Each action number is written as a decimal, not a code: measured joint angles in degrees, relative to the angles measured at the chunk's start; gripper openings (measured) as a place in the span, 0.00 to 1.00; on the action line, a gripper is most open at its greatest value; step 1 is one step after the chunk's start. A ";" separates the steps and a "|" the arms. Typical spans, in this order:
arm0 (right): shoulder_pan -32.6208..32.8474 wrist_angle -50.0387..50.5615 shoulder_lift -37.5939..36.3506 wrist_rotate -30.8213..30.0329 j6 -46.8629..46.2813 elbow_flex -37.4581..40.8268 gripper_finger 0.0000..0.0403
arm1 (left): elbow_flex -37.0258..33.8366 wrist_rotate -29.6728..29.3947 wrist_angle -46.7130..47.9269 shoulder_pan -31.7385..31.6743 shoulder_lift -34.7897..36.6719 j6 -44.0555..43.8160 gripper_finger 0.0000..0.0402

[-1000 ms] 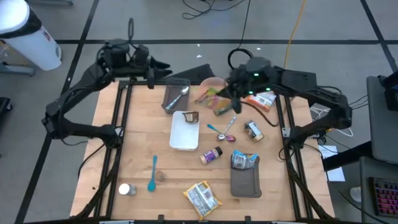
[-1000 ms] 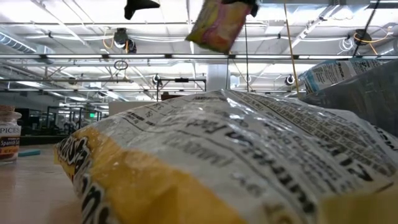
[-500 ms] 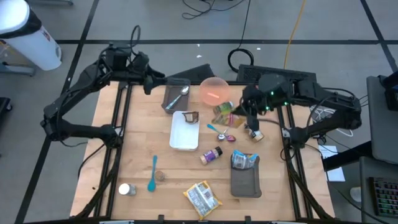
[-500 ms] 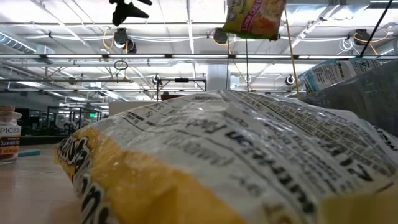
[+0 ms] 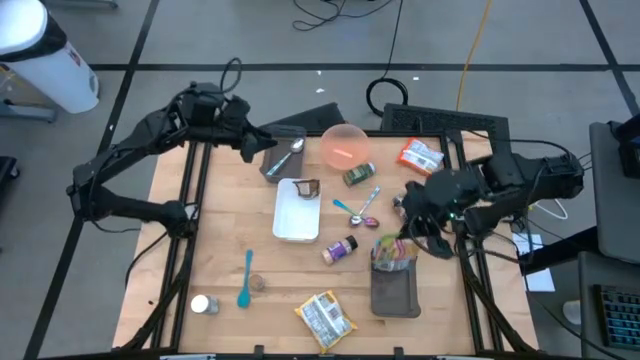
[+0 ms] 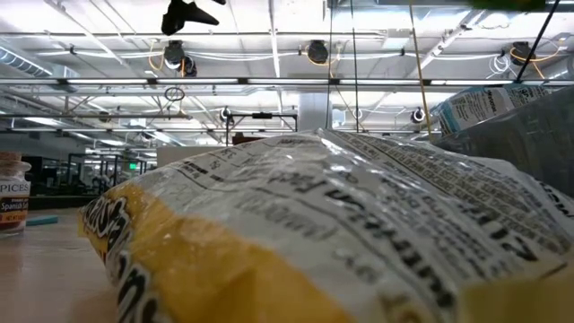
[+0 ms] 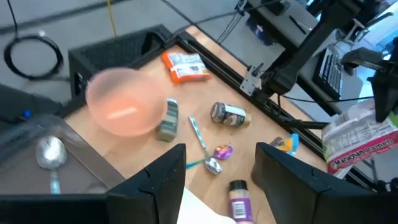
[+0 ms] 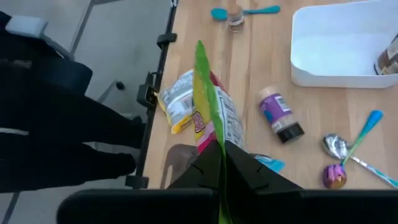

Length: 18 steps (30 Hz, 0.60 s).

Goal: Pick & Place Food Item
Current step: Put the green noodle pack into the bottom black transparent bin

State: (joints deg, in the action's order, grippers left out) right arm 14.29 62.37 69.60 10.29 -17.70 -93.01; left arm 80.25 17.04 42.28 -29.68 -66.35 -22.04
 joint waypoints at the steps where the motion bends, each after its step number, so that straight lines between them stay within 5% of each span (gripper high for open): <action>1: 1.36 0.10 -0.02 -1.04 -0.82 0.00 0.00 | -0.01 -1.00 0.02 0.91 -0.13 -1.04 0.50; 10: 12.77 2.00 -0.39 -13.44 -9.06 5.22 0.00 | -0.06 -9.12 -0.51 10.61 -1.29 -6.23 0.50; 18: 15.54 -5.18 -0.44 -13.20 -14.67 12.79 0.00 | 0.01 -13.35 -3.18 17.49 -3.61 -6.58 0.50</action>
State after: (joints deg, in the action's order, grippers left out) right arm 29.82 57.19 69.17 -2.91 -32.36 -80.23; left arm 80.26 3.69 39.10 -12.19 -69.96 -28.62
